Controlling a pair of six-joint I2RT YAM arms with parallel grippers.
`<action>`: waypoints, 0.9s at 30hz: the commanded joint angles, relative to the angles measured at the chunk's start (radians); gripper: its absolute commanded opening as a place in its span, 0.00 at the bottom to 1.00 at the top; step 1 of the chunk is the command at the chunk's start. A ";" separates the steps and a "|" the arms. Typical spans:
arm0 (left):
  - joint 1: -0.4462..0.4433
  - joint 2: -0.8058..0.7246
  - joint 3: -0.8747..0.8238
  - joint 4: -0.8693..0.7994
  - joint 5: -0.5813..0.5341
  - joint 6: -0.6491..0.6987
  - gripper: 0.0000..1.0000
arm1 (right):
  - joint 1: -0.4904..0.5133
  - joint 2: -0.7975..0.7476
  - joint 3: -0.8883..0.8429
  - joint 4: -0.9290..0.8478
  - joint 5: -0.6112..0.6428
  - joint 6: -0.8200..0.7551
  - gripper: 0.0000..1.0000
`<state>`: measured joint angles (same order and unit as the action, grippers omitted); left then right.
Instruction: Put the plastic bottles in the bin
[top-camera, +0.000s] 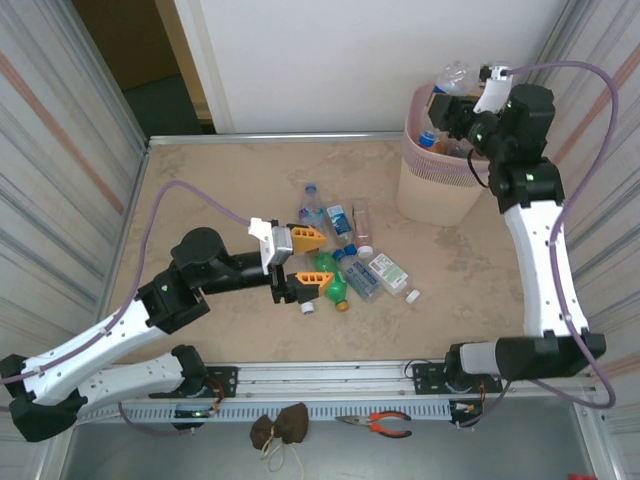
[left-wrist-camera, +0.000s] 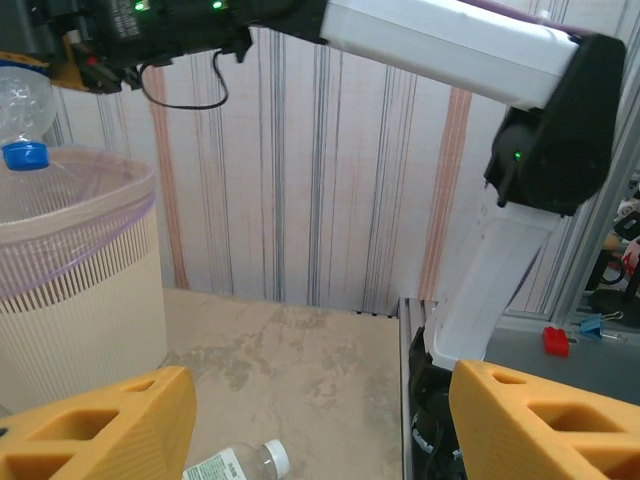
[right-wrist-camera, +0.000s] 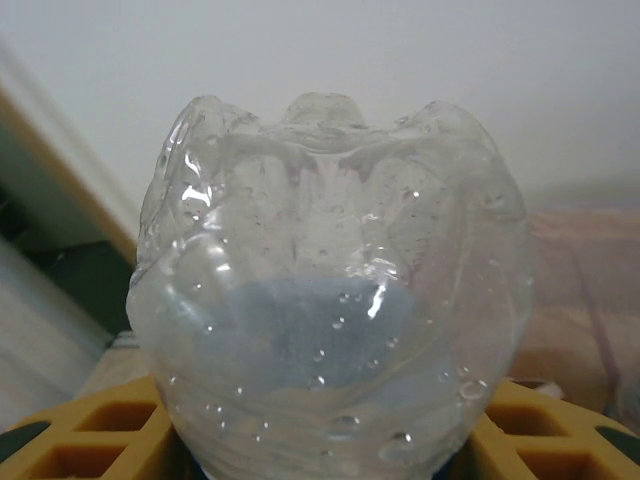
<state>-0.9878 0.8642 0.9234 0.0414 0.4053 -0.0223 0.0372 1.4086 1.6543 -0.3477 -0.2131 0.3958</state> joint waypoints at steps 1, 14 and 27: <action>0.008 -0.024 -0.018 0.021 -0.015 -0.003 0.67 | -0.037 0.064 0.024 0.101 0.114 0.273 0.40; 0.008 -0.075 -0.089 0.064 -0.045 -0.037 0.67 | -0.033 0.468 0.356 -0.260 0.440 1.019 0.42; 0.009 -0.085 -0.108 0.057 -0.079 -0.043 0.66 | -0.014 0.805 0.720 -0.589 0.483 1.354 0.47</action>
<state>-0.9878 0.7971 0.8242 0.0650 0.3485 -0.0563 0.0189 2.1662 2.3161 -0.8185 0.2359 1.6230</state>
